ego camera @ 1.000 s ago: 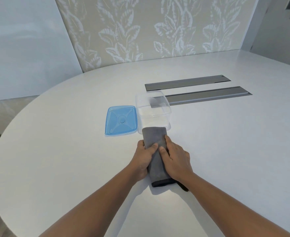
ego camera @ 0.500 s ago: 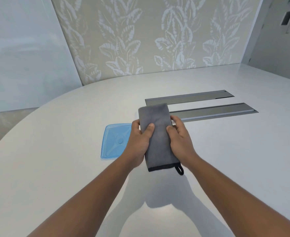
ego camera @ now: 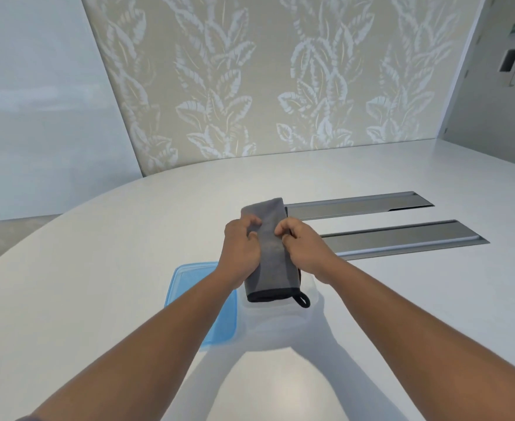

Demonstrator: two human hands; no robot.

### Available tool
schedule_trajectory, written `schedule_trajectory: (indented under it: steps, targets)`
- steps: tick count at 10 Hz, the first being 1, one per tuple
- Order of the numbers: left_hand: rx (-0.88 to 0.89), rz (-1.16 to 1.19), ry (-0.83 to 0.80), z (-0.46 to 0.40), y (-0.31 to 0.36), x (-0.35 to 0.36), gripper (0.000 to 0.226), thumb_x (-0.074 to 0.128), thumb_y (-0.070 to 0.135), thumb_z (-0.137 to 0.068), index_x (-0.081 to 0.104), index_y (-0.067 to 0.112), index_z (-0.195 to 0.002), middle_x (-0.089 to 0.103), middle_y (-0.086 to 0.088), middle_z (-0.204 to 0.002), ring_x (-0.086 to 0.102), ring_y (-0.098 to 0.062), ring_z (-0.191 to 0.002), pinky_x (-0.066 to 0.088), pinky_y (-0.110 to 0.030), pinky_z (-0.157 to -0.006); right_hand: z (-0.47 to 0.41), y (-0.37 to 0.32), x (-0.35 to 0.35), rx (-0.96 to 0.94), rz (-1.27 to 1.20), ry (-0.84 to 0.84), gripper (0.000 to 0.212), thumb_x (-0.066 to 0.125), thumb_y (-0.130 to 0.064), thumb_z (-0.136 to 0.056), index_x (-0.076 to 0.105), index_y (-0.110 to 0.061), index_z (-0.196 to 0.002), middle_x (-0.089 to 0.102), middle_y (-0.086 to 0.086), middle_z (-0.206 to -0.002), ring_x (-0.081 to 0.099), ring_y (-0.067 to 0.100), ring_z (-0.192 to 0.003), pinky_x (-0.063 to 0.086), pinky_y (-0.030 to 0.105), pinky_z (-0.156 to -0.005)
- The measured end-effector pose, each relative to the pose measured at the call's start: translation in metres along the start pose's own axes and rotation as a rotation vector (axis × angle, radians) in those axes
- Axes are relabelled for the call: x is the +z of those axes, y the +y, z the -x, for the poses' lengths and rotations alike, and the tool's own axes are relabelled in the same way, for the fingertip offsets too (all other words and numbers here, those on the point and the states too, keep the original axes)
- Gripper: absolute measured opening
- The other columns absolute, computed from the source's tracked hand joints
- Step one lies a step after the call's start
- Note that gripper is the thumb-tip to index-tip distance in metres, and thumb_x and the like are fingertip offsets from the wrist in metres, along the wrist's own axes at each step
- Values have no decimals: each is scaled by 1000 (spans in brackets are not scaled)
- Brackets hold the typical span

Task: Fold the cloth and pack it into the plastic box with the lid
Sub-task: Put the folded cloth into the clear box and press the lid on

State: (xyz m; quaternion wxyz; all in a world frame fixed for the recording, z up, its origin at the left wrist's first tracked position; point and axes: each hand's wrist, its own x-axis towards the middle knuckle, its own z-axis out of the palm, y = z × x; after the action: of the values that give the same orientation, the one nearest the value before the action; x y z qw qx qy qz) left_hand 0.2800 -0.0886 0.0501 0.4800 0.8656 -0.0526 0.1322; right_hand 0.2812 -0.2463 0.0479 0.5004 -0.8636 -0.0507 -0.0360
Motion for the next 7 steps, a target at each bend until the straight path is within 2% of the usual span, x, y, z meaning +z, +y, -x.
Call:
schedule_trajectory:
  steps: [1, 2, 3, 4, 5, 6, 7]
  targets:
    - [-24, -212, -129, -2, -17, 8, 46, 41, -5, -95, 56, 15, -135, 19, -8, -161, 51, -18, -106, 39, -10, -77, -9, 14, 7, 65, 212, -15, 32, 36, -21, -101, 59, -42, -95, 64, -24, -97, 56, 15, -96, 39, 35, -91]
    - [11, -424, -254, -1, -25, 15, 42, 48, 4, -90, 56, 21, -128, 28, -3, -159, 61, -30, -96, 46, -33, -75, -11, 22, 13, 58, 416, -69, 37, 33, -14, -98, 56, -42, -105, 62, -24, -93, 55, 12, -93, 25, 34, -90]
    - [154, -601, -242, 0, -25, 21, 31, 42, 30, -89, 44, 42, -118, 69, -6, -104, 64, -25, -82, 43, -37, -65, -12, 21, 17, 26, 579, -135, 39, 35, -10, -93, 52, -39, -113, 67, -15, -98, 58, 15, -92, 19, 43, -102]
    - [107, -545, -275, 2, -25, 28, 25, 37, 37, -86, 35, 47, -109, 67, -9, -95, 64, -28, -84, 42, -38, -65, -11, 21, 23, 1, 754, -214, 27, 43, -14, -89, 43, -33, -109, 67, -8, -94, 58, 21, -85, 16, 56, -105]
    - [57, -583, -340, 6, -21, 29, 35, 43, 25, -94, 39, 32, -128, 62, -18, -115, 66, -35, -89, 49, -40, -68, -7, 24, 27, -27, 859, -221, 25, 48, -20, -89, 41, -29, -112, 63, -6, -90, 56, 25, -83, 16, 59, -105]
    - [145, -750, -380, 6, -23, 29, 38, 52, 5, -95, 49, 2, -133, 44, -18, -141, 66, -43, -95, 49, -37, -68, -4, 25, 29, -48, 862, -190, 20, 46, -24, -91, 41, -29, -110, 61, -6, -88, 57, 25, -88, 17, 59, -105]
    - [118, -762, -415, 5, -23, 29, 33, 51, 9, -98, 52, 3, -131, 45, -20, -138, 65, -41, -100, 49, -38, -73, 0, 26, 29, -65, 808, -139, 8, 36, -28, -92, 38, -30, -99, 61, -6, -84, 61, 25, -91, 17, 58, -103]
